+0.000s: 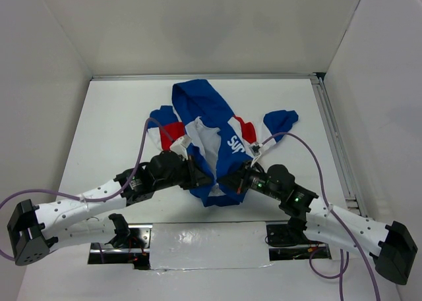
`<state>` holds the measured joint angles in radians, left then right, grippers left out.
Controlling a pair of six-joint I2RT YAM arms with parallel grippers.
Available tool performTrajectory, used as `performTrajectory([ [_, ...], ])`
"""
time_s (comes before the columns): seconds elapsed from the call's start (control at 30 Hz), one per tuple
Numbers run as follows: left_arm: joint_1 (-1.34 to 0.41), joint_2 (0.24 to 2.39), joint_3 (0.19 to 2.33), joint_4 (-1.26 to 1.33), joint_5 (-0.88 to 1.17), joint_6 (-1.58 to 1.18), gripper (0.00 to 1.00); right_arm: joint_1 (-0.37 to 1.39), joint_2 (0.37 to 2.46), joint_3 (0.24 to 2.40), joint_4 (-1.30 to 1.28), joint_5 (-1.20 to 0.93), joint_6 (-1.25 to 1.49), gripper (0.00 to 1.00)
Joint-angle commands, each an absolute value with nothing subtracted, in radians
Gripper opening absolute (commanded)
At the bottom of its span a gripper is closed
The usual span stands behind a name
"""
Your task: Zip up the jacket
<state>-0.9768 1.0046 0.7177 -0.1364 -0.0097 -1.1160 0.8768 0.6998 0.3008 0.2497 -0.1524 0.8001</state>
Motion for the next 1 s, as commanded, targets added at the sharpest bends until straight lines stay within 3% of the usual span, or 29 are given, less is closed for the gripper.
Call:
performTrajectory([
  [0.0,-0.986,1.005,0.721,-0.015,0.025,-1.046,0.00,0.873,0.649,0.316,0.252,-0.149,0.811,0.00],
  [0.63,-0.992,0.968,0.663,0.069,0.006,-0.982,0.00,0.856,0.583,0.304,0.201,-0.146,0.828,0.00],
  [0.97,-0.992,0.983,0.680,0.046,-0.035,-1.014,0.00,0.856,0.597,0.311,0.233,-0.248,0.821,0.00],
])
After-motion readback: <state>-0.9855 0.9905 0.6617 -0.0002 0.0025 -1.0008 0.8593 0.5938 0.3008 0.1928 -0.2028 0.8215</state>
